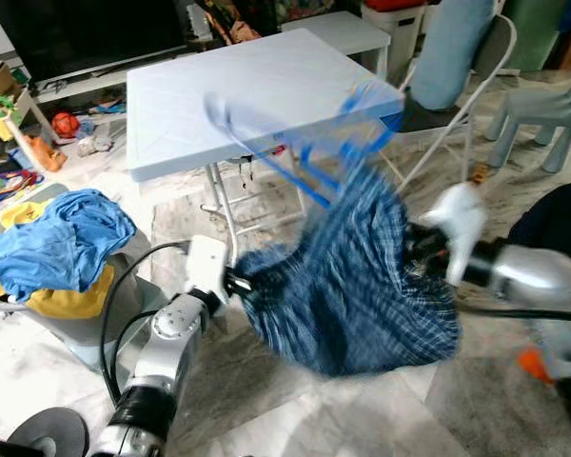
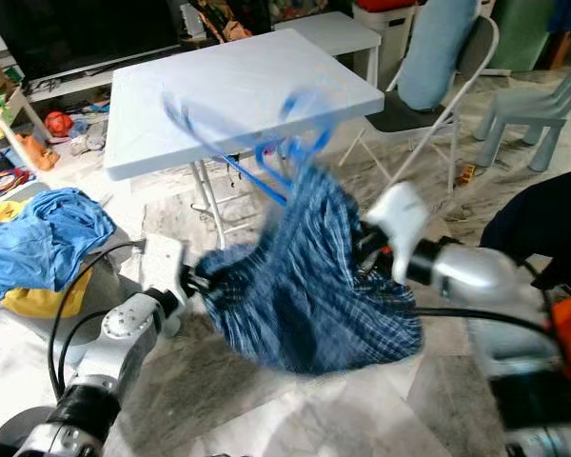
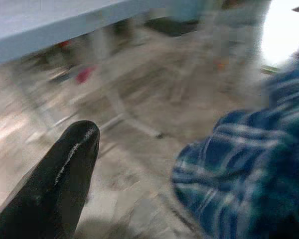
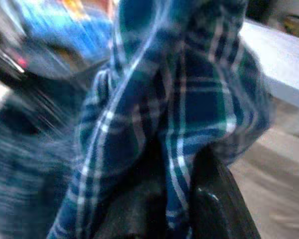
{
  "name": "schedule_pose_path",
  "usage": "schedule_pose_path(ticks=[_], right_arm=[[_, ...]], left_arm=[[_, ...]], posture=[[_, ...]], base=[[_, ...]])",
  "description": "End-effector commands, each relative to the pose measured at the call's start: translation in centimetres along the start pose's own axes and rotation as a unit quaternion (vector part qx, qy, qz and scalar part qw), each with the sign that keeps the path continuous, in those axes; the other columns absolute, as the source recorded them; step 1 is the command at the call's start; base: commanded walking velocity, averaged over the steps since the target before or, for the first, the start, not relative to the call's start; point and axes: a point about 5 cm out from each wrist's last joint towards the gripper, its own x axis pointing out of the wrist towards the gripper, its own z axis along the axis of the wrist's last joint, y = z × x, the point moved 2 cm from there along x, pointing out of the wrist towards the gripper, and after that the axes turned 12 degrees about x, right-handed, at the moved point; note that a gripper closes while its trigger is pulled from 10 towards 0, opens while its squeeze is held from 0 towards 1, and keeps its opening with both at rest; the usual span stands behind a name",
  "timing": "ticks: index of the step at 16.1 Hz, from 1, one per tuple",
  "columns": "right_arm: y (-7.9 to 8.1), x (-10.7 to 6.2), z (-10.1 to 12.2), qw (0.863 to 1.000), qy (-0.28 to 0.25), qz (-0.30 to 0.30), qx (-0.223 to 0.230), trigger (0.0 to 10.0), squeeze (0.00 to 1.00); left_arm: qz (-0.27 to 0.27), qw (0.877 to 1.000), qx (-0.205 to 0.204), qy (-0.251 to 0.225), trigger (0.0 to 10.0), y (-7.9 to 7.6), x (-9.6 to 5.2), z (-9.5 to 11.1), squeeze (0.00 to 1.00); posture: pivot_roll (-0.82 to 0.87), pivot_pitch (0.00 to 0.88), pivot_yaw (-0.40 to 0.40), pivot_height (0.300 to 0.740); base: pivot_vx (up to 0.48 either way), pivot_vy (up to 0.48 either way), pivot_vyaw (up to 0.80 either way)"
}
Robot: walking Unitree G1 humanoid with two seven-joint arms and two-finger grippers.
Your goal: Hang hanger
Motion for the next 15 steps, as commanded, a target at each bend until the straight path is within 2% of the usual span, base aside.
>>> schedule_pose_path(ticks=[1, 2, 4, 5, 9, 10, 11, 13, 15], right_arm=[[-0.3, 0.5, -0.2, 0.999, 0.010, -0.012, -0.049, 10.0, 0.00], [-0.4, 0.6, -0.5, 0.999, 0.015, -0.015, -0.049, 10.0, 0.00], [-1.3, 0.1, -2.7, 0.985, 0.086, 0.013, -0.148, 10.0, 0.00], [-1.3, -0.3, -3.3, 0.980, 0.111, 0.048, -0.156, 10.0, 0.00], [-1.5, -2.3, -4.7, 0.964, 0.164, 0.132, -0.162, 10.0, 0.00], [-1.5, -2.6, -4.7, 0.963, 0.164, 0.154, -0.151, 10.0, 0.00], [-1.6, -2.8, -4.6, 0.962, 0.165, 0.160, -0.148, 10.0, 0.00], [-2.3, -3.3, -4.8, 0.956, 0.180, 0.169, -0.156, 10.0, 0.00], [-1.9, -3.5, -4.3, 0.956, 0.163, 0.197, -0.144, 10.0, 0.00]], left_arm=[[-0.038, 0.999, 0.034, -0.002, 10.0, -0.6, -0.5, -0.1, 1.00], [-0.060, 0.997, 0.049, 0.000, 10.0, -1.1, -0.7, -0.1, 1.00], [-0.150, 0.983, 0.108, -0.009, 10.0, -3.1, -1.7, 0.0, 1.00], [-0.171, 0.977, 0.129, -0.014, 10.0, -3.4, -2.0, 0.2, 1.00], [-0.239, 0.962, 0.129, -0.030, 10.0, -4.0, -3.4, 1.0, 1.00], [-0.253, 0.959, 0.125, -0.030, 10.0, -4.0, -3.7, 1.1, 0.53], [-0.257, 0.958, 0.124, -0.034, 10.0, -3.9, -3.8, 1.4, 0.00], [-0.279, 0.952, 0.122, -0.035, 10.0, -3.8, -4.2, 1.7, 0.00], [-0.281, 0.949, 0.138, -0.027, 10.0, -3.4, -4.1, 1.5, 0.00]], posture=[[-0.12, 0.000, 0.128, 0.740], [-0.12, 0.000, 0.128, 0.740], [-0.12, 0.000, 0.128, 0.740], [-0.11, 0.000, 0.129, 0.740], [-0.11, 0.000, 0.132, 0.740], [-0.11, 0.000, 0.133, 0.740], [-0.11, 0.000, 0.135, 0.740], [-0.11, 0.000, 0.138, 0.740], [-0.11, 0.000, 0.139, 0.740]], base=[[0.000, 0.000, 0.00], [0.000, 0.000, 0.00], [0.000, 0.000, 0.00], [0.000, 0.000, 0.00], [0.000, 0.000, 0.00], [0.000, 0.000, 0.00], [0.000, 0.000, 0.00], [0.000, 0.000, 0.00], [0.000, 0.000, 0.00]])
